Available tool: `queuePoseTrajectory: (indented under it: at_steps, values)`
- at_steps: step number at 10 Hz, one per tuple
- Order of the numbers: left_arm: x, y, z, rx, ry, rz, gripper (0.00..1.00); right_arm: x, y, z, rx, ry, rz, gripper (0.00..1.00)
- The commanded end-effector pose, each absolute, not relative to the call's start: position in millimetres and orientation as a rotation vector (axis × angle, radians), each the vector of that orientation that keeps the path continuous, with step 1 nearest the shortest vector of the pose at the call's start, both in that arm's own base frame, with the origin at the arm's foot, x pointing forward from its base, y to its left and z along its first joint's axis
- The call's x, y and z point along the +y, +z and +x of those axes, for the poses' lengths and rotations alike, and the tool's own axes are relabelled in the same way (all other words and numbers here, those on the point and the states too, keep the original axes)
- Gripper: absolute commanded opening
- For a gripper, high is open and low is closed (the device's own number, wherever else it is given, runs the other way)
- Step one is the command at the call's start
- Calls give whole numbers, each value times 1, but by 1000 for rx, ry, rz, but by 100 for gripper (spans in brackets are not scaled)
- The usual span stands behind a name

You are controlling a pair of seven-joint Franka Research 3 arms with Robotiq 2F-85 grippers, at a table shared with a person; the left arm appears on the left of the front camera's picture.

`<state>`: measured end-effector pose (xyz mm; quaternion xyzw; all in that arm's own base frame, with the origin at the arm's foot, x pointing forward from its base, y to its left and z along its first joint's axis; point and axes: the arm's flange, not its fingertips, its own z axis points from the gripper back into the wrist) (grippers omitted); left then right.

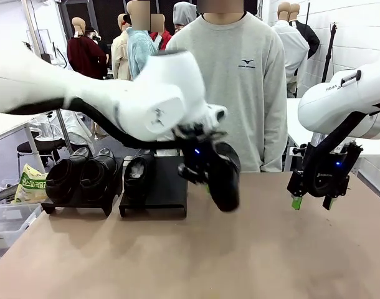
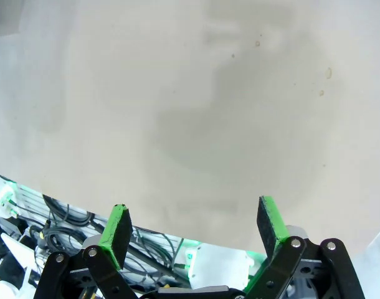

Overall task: Organize the shoes by placing them on the stand.
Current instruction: Place the Shoe from the middle of the table onto the Shoes Stand.

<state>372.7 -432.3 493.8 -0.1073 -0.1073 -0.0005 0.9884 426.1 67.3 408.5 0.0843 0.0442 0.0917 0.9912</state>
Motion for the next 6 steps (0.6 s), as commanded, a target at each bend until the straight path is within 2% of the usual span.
queuePoseTrajectory:
  at_steps: [1,6]
  values:
    - [-383,484,394,-304,-50,-181,0,68,410,427,88,192,167,100]
    - [-320,467,446,-422,-95,-99,0,68,410,427,88,192,167,100]
